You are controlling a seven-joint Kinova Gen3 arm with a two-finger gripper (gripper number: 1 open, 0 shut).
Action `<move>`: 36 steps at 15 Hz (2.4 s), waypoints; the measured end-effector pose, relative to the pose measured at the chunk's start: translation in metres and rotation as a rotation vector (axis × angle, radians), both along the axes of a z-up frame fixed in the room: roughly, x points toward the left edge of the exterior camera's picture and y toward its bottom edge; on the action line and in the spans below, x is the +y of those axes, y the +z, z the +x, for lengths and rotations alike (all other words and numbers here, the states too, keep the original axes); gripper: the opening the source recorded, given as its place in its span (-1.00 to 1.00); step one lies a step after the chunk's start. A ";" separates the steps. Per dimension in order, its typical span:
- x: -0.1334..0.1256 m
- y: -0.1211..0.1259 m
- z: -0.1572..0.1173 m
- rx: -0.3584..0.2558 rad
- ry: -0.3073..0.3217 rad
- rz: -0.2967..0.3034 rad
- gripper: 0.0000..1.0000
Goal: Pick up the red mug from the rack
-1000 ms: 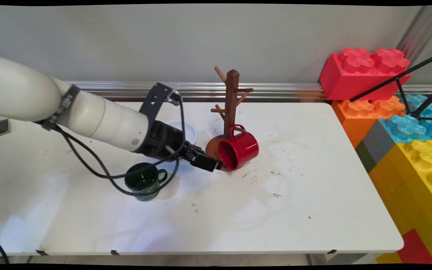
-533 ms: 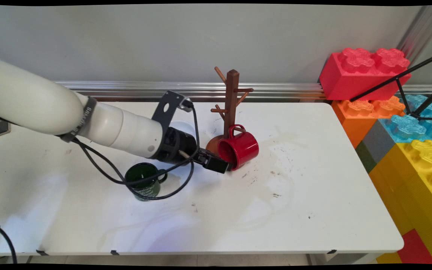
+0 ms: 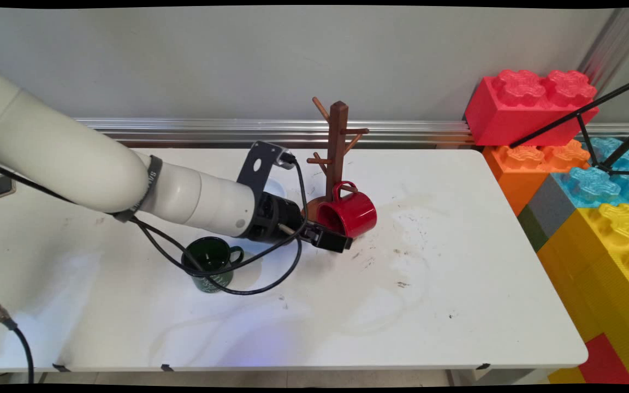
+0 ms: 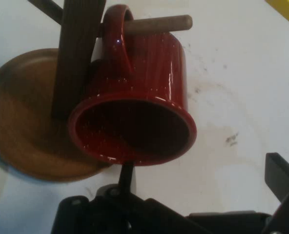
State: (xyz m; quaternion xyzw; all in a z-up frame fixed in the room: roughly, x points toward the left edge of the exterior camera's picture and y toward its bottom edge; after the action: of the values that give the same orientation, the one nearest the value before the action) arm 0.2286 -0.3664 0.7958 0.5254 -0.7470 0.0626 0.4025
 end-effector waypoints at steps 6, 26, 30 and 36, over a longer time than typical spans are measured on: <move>-0.006 -0.013 -0.011 0.027 0.027 -0.004 1.00; -0.021 -0.035 -0.034 0.117 0.127 -0.005 1.00; -0.023 -0.036 -0.036 0.127 0.137 -0.003 1.00; -0.027 -0.037 -0.035 0.127 0.156 -0.011 -1.00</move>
State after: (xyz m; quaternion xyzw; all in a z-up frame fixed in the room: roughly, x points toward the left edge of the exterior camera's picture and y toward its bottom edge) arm 0.1934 -0.3931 0.7585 0.5825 -0.6767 0.0646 0.4458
